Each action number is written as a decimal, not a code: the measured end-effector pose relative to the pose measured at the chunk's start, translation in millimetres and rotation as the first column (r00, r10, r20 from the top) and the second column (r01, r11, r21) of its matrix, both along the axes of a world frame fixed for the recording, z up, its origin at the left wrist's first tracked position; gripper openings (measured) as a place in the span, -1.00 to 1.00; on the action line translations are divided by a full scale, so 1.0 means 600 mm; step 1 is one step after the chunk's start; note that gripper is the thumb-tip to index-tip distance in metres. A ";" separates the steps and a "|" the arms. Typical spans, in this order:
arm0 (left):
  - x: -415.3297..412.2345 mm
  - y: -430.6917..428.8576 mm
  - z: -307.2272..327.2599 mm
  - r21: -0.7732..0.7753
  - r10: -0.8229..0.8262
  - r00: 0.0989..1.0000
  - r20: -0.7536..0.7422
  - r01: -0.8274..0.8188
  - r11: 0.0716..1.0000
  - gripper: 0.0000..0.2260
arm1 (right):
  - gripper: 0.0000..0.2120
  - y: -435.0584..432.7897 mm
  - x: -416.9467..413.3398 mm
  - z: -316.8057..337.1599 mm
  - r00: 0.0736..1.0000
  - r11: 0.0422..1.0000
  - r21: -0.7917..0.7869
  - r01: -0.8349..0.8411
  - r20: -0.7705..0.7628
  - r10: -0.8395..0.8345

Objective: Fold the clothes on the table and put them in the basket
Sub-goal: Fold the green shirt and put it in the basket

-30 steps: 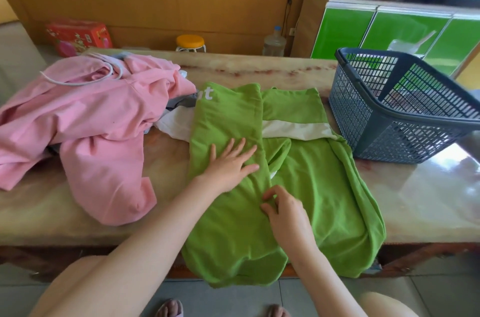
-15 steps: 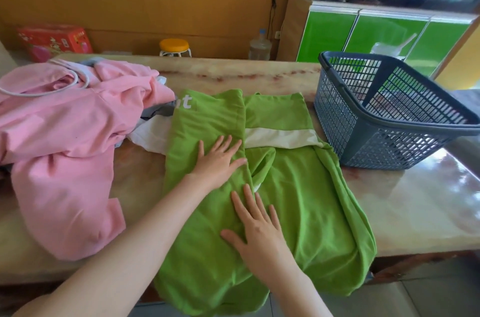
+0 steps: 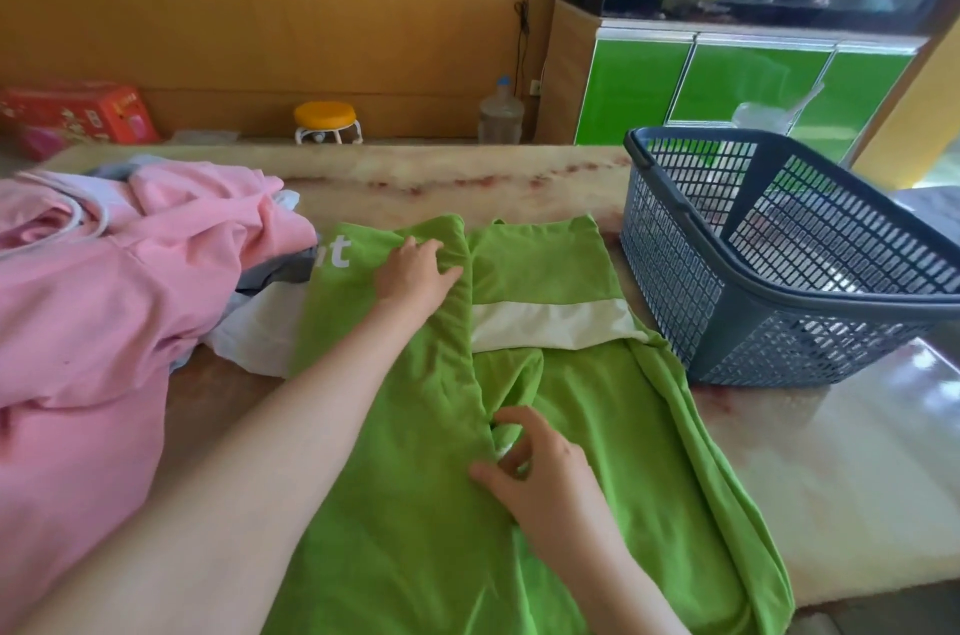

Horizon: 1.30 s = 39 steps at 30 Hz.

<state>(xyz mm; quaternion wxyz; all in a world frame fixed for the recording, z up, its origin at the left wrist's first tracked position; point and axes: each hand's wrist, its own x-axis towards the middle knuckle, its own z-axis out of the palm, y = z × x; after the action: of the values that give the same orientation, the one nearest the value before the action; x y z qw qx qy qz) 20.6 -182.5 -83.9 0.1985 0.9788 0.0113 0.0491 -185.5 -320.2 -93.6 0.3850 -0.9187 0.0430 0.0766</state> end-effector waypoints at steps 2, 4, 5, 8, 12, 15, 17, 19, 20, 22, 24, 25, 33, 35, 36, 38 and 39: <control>0.022 -0.002 0.000 -0.026 0.044 0.999 -0.003 -0.044 0.999 -0.44 | -0.59 -0.003 0.012 -0.006 1.000 0.999 0.035 0.016 0.002 -0.016; 0.036 -0.013 0.000 0.023 0.092 0.995 -0.033 -0.091 0.996 -0.30 | -0.63 -0.007 0.024 -0.007 1.000 0.999 0.031 0.025 0.015 -0.025; 0.041 -0.019 -0.001 0.052 0.111 0.993 -0.051 -0.108 0.993 -0.23 | -0.65 -0.008 0.030 -0.007 0.999 0.998 0.046 0.035 0.022 -0.036; 0.054 -0.033 -0.010 0.096 0.137 0.987 -0.081 -0.129 0.987 -0.21 | -0.61 -0.003 0.040 -0.006 0.998 0.994 0.091 0.054 0.029 -0.057; 0.060 -0.035 -0.015 0.074 0.143 0.989 -0.046 -0.139 0.987 -0.51 | -0.56 0.007 0.063 -0.005 0.987 0.978 0.164 0.126 0.075 -0.140; 0.060 -0.032 -0.017 -0.037 0.118 0.993 -0.004 -0.118 0.992 -0.68 | -0.56 0.021 0.073 -0.012 0.987 0.983 0.134 0.124 0.090 -0.136; 0.062 -0.029 -0.023 -0.187 0.105 0.993 0.060 -0.092 0.978 -0.80 | -0.61 0.033 0.074 -0.014 0.988 0.986 0.130 0.104 0.101 -0.117; 0.064 -0.029 -0.019 -0.287 0.123 0.982 0.143 -0.077 0.955 -0.85 | -0.63 0.037 0.076 -0.014 0.984 0.985 0.141 0.097 0.133 -0.116; 0.065 -0.030 -0.014 -0.310 0.137 0.973 0.185 -0.075 0.948 -0.86 | -0.63 0.036 0.076 -0.013 0.980 0.985 0.138 0.101 0.156 -0.123; 0.073 -0.032 -0.007 -0.320 0.166 0.956 0.242 -0.082 0.944 -0.84 | -0.61 0.029 0.080 -0.016 0.972 0.986 0.129 0.110 0.194 -0.134; 0.081 -0.034 -0.016 -0.300 0.150 0.966 0.211 -0.082 0.950 -0.82 | -0.60 0.024 0.085 -0.022 0.973 0.989 0.119 0.094 0.198 -0.116; 0.083 -0.036 -0.027 -0.270 0.116 0.979 0.170 -0.067 0.961 -0.80 | -0.59 0.024 0.085 -0.023 0.977 0.993 0.094 0.074 0.191 -0.091; 0.091 -0.014 -0.056 0.167 -0.115 0.984 -0.138 0.138 0.976 -0.47 | -0.55 0.028 0.077 -0.028 0.972 0.997 -0.074 -0.006 0.236 0.024; 0.091 -0.007 -0.068 0.220 -0.131 0.961 -0.244 0.186 0.958 -0.43 | -0.55 0.033 0.072 -0.031 0.957 0.984 -0.180 0.010 0.287 0.043; 0.090 -0.007 -0.071 0.242 -0.138 0.957 -0.256 0.202 0.949 -0.43 | -0.55 0.034 0.072 -0.033 0.941 0.967 -0.252 0.036 0.335 0.052; 0.089 -0.009 -0.070 0.253 -0.141 0.949 -0.283 0.215 0.943 -0.44 | -0.57 0.032 0.073 -0.033 0.930 0.937 -0.340 0.081 0.363 0.052; 0.090 -0.009 -0.065 0.244 -0.139 0.941 -0.310 0.220 0.944 -0.44 | -0.57 0.030 0.075 -0.030 0.951 0.944 -0.327 0.054 0.304 0.051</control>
<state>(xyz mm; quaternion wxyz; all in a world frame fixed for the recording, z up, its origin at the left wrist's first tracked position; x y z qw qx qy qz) 74.6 -187.8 -122.6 0.0604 0.9903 -0.0568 -0.1115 -140.7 -302.4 -111.6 0.2273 -0.9708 -0.0048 -0.0764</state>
